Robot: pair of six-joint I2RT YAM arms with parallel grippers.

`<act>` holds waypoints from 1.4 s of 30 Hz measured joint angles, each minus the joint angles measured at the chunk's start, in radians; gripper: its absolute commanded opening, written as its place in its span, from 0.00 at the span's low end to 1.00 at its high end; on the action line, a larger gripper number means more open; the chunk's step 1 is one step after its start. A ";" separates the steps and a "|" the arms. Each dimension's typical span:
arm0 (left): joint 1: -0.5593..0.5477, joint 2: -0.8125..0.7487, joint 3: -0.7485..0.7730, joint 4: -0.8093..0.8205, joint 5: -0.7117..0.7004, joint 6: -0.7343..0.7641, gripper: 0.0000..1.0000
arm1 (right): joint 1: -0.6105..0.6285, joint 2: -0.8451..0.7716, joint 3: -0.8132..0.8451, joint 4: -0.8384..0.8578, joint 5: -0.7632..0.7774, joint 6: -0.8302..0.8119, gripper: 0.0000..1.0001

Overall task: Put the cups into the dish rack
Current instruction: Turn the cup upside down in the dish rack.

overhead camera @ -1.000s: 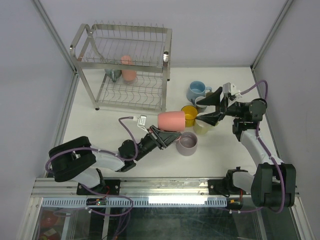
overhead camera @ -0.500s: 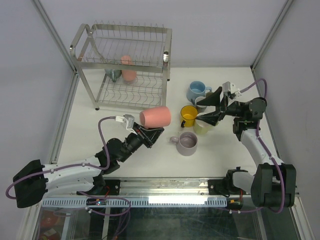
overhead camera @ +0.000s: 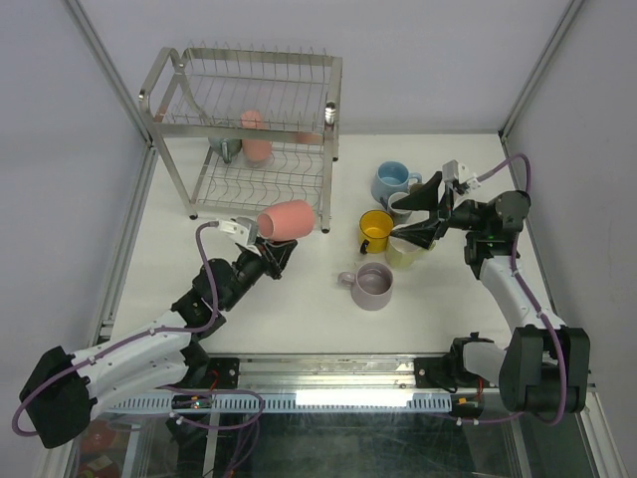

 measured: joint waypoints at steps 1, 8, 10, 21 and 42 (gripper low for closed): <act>0.010 0.001 0.001 -0.006 0.006 0.010 0.00 | -0.001 0.000 0.002 -0.005 0.000 -0.004 0.71; 0.088 0.039 0.029 -0.012 0.071 0.058 0.00 | -0.005 0.000 0.008 -0.049 0.001 -0.030 0.71; 0.119 0.060 0.033 -0.004 0.089 0.065 0.00 | -0.005 0.000 0.008 -0.064 0.001 -0.038 0.71; 0.286 0.224 0.039 0.103 0.216 0.054 0.00 | -0.006 0.000 0.026 -0.139 0.002 -0.084 0.71; 0.585 0.917 0.328 0.520 0.447 -0.503 0.00 | -0.008 0.000 0.081 -0.339 0.004 -0.111 0.71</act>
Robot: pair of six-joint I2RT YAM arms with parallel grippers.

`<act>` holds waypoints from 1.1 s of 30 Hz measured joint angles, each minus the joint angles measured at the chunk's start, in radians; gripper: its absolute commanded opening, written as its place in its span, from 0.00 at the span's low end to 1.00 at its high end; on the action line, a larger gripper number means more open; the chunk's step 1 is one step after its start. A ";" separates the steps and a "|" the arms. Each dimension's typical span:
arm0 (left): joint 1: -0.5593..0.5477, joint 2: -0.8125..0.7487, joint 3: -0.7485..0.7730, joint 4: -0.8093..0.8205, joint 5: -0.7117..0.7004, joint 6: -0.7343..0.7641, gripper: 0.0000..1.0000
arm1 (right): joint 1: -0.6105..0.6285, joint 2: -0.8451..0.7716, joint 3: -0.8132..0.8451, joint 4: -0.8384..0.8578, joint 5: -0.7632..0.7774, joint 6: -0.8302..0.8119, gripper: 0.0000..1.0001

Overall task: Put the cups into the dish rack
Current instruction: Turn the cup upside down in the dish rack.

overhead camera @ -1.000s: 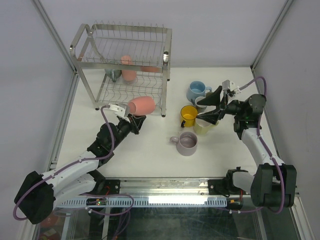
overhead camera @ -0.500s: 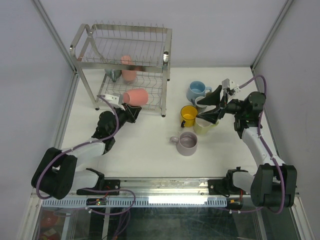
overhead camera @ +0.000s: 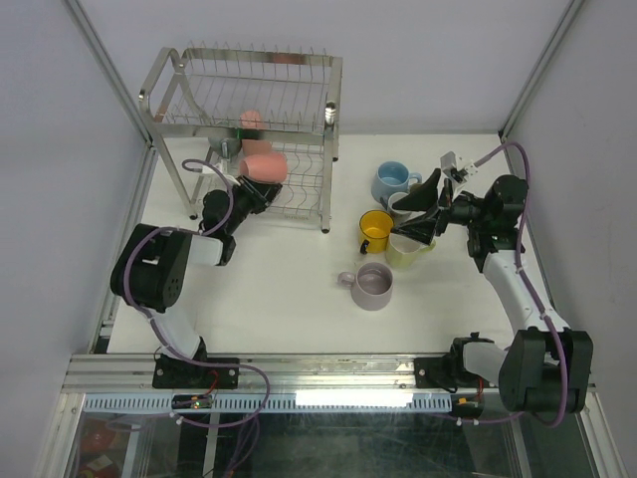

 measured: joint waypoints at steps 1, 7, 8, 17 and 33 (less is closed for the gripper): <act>0.000 0.021 0.018 0.000 0.000 -0.022 0.00 | 0.000 0.000 0.005 -0.017 0.000 0.000 0.71; 0.001 0.091 0.124 -0.057 -0.017 -0.103 0.00 | 0.000 0.000 0.032 -0.116 0.000 0.000 0.71; 0.001 0.095 0.141 -0.077 -0.026 -0.107 0.00 | 0.000 0.000 0.036 -0.133 0.000 -0.001 0.71; 0.001 0.111 0.282 -0.333 -0.082 -0.087 0.00 | 0.000 0.000 0.048 -0.217 0.000 -0.001 0.71; 0.001 0.195 0.567 -0.801 -0.092 0.222 0.00 | 0.000 0.000 0.056 -0.261 0.001 -0.001 0.71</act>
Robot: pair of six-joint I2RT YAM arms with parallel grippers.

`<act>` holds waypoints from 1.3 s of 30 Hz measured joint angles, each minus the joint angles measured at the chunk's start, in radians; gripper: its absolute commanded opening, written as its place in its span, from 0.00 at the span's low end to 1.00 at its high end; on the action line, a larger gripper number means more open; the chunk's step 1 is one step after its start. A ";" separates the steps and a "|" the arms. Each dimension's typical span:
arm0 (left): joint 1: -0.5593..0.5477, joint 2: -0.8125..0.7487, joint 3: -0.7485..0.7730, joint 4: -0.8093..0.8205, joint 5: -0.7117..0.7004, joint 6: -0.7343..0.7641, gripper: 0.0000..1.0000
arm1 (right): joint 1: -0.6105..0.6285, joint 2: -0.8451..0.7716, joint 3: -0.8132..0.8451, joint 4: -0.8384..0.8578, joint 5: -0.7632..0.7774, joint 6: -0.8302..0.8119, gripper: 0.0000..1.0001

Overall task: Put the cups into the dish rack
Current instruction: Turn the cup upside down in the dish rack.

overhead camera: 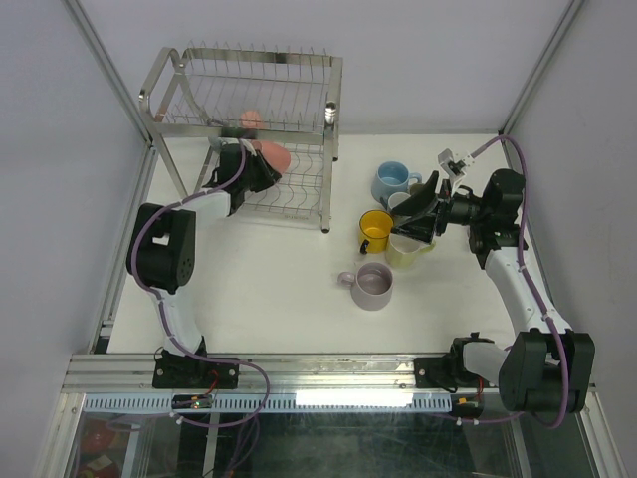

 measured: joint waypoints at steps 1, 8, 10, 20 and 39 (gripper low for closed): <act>0.000 0.003 0.010 -0.023 -0.004 0.024 0.00 | 0.000 0.000 0.000 -0.002 0.000 0.000 0.71; -0.001 0.025 0.073 -0.158 -0.021 0.189 0.00 | 0.000 0.000 0.000 -0.015 0.006 -0.177 0.72; -0.002 0.027 0.078 -0.180 -0.021 0.229 0.00 | 0.000 0.000 0.000 -0.019 0.007 -0.217 0.72; -0.016 0.070 0.131 -0.206 -0.020 0.418 0.00 | 0.000 0.000 0.000 -0.023 0.007 -0.282 0.72; -0.041 0.071 0.154 -0.238 -0.123 0.541 0.38 | 0.000 0.000 0.000 -0.029 0.007 -0.296 0.72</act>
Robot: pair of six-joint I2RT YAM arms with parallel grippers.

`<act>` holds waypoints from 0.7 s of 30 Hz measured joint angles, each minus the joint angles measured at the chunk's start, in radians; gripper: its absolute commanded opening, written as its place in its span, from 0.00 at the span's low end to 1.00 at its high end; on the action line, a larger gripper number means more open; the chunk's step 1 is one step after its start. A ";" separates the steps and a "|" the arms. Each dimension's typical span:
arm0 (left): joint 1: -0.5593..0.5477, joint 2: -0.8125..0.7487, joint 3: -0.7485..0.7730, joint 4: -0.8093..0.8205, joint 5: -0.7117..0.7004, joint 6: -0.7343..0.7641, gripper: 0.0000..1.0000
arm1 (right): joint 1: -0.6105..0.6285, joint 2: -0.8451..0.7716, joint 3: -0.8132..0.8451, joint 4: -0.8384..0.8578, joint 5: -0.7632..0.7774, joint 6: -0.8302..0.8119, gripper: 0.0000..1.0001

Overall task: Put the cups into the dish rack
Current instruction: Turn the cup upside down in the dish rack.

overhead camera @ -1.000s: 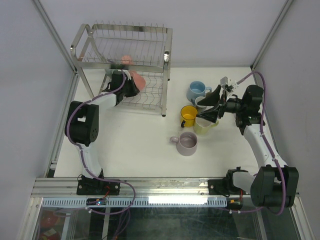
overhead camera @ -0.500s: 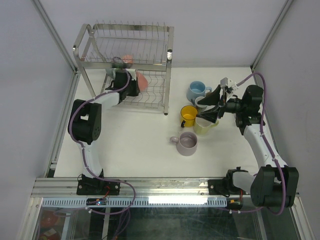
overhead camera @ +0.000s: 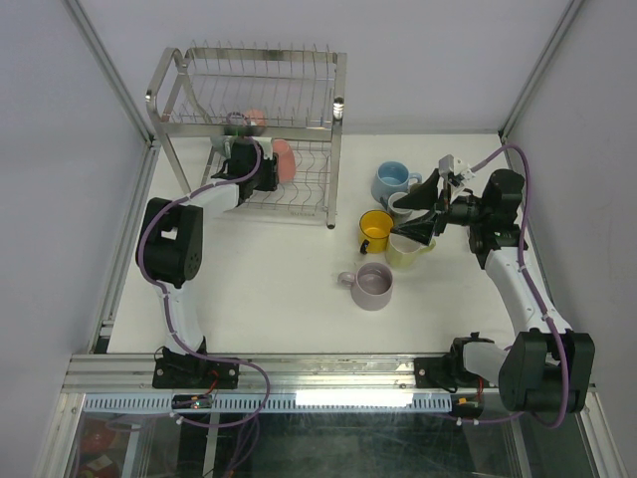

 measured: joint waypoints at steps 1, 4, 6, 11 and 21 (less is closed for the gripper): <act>0.000 0.000 0.000 0.000 -0.002 0.000 0.40 | 0.000 0.000 0.000 0.000 0.000 -0.001 0.72; 0.000 0.000 0.000 0.000 -0.004 -0.001 0.44 | 0.000 0.000 0.000 0.000 0.000 -0.002 0.72; 0.000 0.000 0.000 0.003 -0.003 -0.003 0.46 | 0.000 0.000 0.000 0.000 0.000 -0.002 0.72; 0.000 -0.004 -0.031 0.047 -0.008 -0.013 0.37 | 0.000 0.000 0.000 0.000 0.000 -0.002 0.72; 0.000 -0.043 -0.120 0.155 -0.058 -0.049 0.33 | 0.000 0.000 0.000 0.000 0.000 -0.003 0.72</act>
